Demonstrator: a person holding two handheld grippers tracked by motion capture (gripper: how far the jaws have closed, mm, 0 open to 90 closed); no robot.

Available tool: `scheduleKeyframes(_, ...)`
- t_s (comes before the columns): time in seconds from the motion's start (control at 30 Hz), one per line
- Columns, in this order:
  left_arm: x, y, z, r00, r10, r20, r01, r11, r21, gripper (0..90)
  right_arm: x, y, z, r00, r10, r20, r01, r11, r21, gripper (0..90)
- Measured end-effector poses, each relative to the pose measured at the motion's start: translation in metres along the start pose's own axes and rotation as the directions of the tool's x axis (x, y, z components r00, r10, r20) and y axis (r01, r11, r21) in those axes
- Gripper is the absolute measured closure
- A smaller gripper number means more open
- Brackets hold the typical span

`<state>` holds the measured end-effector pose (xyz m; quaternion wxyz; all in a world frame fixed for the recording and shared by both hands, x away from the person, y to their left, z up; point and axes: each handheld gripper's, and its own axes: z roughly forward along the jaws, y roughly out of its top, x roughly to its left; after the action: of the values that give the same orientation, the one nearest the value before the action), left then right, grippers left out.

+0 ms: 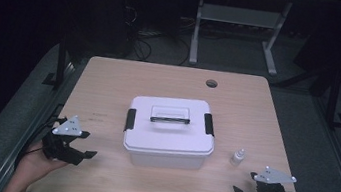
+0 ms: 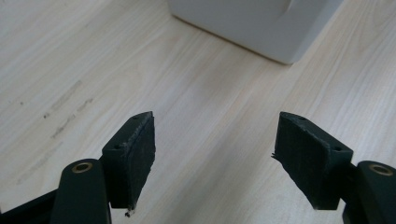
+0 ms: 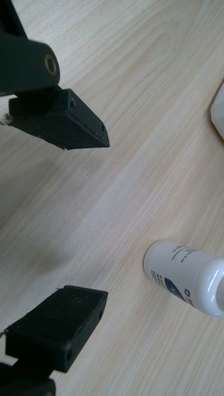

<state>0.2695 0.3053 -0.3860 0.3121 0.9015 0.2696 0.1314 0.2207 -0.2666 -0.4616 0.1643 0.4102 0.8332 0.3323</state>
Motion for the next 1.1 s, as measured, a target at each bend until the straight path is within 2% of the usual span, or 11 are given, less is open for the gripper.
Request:
scheduleKeyframes(0.47,-0.004,0.047,-0.019,0.997,0.073,0.026,-0.073,0.9971,0.019,27.9,0.0,0.0,-0.006,0.9999,-0.012,-0.001,0.012,1.0,0.011,22.6)
scheduleKeyframes(0.53,-0.005,0.053,-0.019,0.9965,0.077,0.032,-0.078,0.9966,0.026,27.9,0.0,0.0,-0.007,1.0,-0.009,0.001,0.009,1.0,0.014,22.6)
scheduleKeyframes(0.57,-0.005,0.061,-0.02,0.9952,0.092,0.033,-0.093,0.995,0.035,27.8,0.0,-0.001,-0.008,0.9999,-0.013,0.0,0.013,1.0,0.013,22.6)
scheduleKeyframes(0.87,-0.005,0.083,-0.019,0.9918,0.112,0.061,-0.115,0.9926,0.04,27.6,0.0,-0.002,-0.009,0.9998,-0.018,-0.005,0.018,1.0,0.023,22.6)
scheduleKeyframes(1.1,-0.005,0.102,-0.021,0.9874,0.14,0.075,-0.144,0.9875,0.063,27.8,0.001,-0.002,-0.012,0.9997,-0.023,-0.005,0.023,1.0,0.019,22.6)
